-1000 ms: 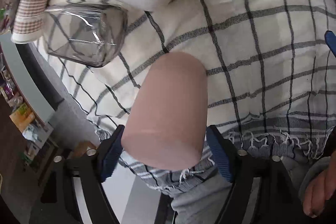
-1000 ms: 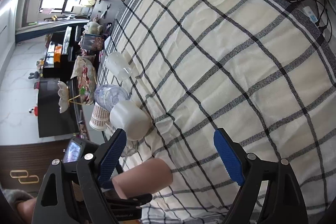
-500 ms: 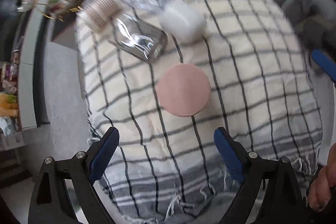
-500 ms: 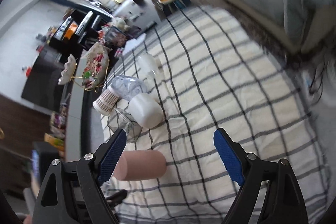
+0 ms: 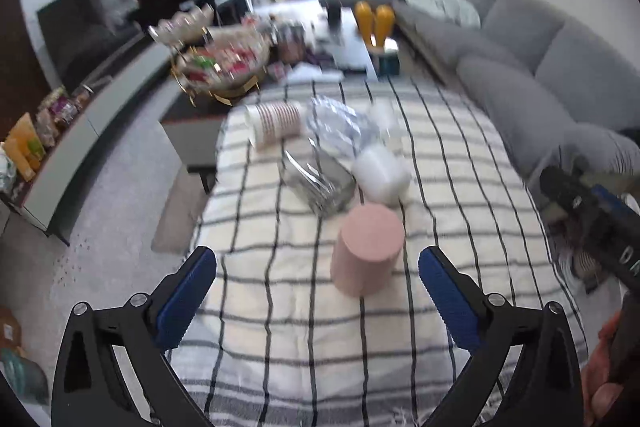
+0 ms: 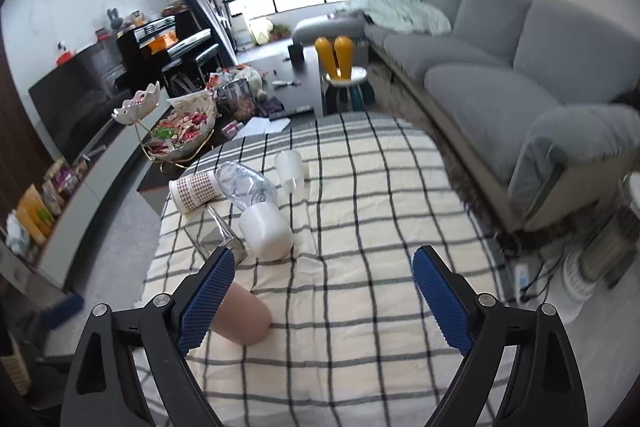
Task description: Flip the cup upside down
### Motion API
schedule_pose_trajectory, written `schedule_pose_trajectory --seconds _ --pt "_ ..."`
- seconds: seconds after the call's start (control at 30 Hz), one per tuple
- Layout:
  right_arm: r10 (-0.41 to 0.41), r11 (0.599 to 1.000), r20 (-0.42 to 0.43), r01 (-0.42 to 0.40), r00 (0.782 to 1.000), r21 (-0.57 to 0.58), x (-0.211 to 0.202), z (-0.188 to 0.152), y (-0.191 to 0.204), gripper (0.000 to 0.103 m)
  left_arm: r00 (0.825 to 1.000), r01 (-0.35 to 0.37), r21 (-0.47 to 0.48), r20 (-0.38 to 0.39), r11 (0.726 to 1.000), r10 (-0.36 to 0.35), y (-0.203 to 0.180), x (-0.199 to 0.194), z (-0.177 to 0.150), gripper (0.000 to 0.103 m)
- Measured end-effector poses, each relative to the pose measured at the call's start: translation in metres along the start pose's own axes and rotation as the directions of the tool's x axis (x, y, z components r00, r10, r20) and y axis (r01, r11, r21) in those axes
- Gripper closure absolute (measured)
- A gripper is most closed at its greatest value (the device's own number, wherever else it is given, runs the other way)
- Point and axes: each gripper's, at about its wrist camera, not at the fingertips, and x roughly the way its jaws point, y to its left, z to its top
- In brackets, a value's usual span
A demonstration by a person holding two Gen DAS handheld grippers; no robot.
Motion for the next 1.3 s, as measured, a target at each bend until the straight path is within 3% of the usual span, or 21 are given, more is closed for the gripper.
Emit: schedule_pose_trajectory --seconds 0.2,0.43,0.6,1.3 --pt "-0.027 0.998 0.085 0.031 0.996 -0.052 -0.014 -0.009 0.013 0.01 0.987 -0.061 -0.046 0.145 0.997 0.067 0.015 -0.018 -0.008 0.0" --pt "-0.091 0.986 0.184 0.114 0.979 -0.118 -0.03 -0.02 0.029 0.007 0.97 -0.105 -0.068 0.212 0.992 0.117 0.019 -0.025 -0.015 0.0" --pt "-0.102 0.982 0.221 0.133 0.97 -0.133 -0.037 -0.023 0.034 0.006 0.967 -0.087 -0.071 0.233 0.994 0.101 0.018 -0.03 -0.019 0.0" --pt "-0.101 0.984 0.214 0.13 0.972 -0.125 -0.041 -0.021 0.035 0.006 0.957 -0.132 -0.039 0.254 0.99 0.138 0.012 -0.033 -0.02 0.0"
